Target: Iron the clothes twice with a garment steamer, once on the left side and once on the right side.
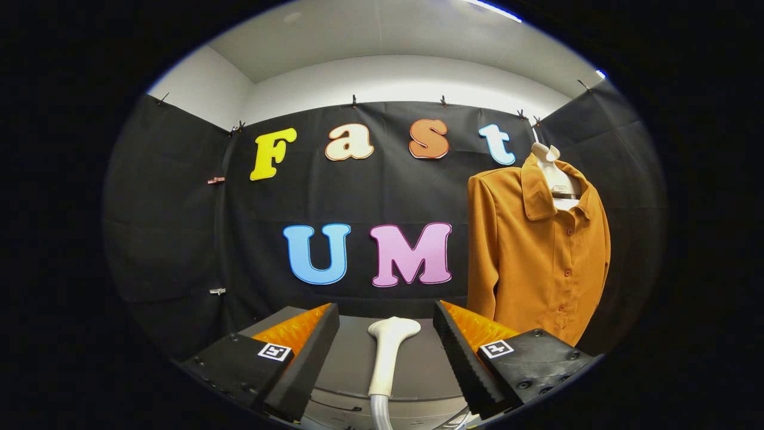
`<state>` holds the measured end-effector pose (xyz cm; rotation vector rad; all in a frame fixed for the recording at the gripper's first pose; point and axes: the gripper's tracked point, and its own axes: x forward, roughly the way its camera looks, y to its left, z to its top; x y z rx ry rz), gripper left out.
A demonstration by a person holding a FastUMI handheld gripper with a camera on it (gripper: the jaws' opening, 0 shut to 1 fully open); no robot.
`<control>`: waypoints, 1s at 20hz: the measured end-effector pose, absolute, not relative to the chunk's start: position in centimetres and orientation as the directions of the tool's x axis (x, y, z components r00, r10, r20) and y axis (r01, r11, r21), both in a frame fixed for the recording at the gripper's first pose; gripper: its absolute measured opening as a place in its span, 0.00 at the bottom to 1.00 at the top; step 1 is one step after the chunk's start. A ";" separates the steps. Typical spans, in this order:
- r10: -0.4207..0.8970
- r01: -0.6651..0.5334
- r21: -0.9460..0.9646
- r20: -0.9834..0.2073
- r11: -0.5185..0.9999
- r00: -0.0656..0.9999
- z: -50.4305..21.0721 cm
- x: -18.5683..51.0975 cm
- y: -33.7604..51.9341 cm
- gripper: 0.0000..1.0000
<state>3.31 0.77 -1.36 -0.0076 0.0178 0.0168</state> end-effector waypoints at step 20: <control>-0.009 0.014 0.013 -0.322 1.000 0.947 -12.1 11.6 0.7 0.99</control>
